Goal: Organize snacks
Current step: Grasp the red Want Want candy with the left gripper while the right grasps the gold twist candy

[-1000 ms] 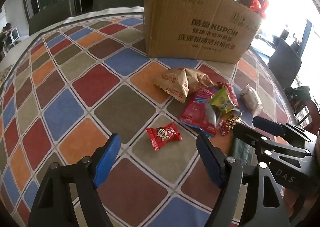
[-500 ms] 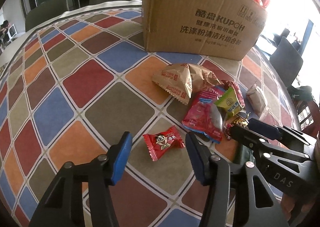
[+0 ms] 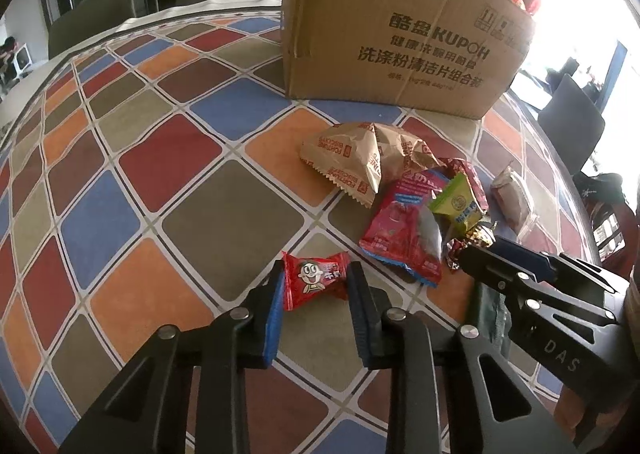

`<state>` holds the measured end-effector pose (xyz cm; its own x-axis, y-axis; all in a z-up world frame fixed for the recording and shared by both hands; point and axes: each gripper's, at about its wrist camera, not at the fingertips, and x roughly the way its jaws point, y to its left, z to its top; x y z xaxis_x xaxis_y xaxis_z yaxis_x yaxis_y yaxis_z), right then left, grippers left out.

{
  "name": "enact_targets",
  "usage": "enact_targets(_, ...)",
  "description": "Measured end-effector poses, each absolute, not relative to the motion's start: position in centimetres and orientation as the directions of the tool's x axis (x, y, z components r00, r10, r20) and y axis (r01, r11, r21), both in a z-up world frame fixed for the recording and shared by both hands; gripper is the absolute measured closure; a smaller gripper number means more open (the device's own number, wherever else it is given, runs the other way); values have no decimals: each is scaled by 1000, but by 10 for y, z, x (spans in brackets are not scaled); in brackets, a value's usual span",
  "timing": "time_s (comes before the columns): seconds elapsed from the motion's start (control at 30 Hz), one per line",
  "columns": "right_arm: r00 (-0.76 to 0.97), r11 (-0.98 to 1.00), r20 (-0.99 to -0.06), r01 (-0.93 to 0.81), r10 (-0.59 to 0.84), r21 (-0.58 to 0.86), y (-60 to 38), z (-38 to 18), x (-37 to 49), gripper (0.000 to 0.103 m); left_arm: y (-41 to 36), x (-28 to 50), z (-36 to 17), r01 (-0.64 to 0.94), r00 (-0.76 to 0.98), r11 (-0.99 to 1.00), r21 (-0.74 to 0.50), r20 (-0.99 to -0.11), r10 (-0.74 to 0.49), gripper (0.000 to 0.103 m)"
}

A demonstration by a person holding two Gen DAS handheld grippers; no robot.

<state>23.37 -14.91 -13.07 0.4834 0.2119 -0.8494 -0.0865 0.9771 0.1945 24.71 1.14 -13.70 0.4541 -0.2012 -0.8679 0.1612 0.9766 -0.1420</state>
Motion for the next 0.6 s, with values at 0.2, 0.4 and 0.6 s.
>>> enact_targets(0.2,490,975,-844,-85,219,204,-152,-127,230,75,7,240,-130,174,465,975,-137,-862,-204,74)
enact_targets(0.4,497,972,-837,-86,230,216,-155,-124,224,80,1,233,-120,193,480,972,-135,-851,-214,74)
enact_targets(0.6,484,972,-844,-85,234,220,-157,-123,219,97,-2,231,-116,202,485,969,-140,-845,-224,74)
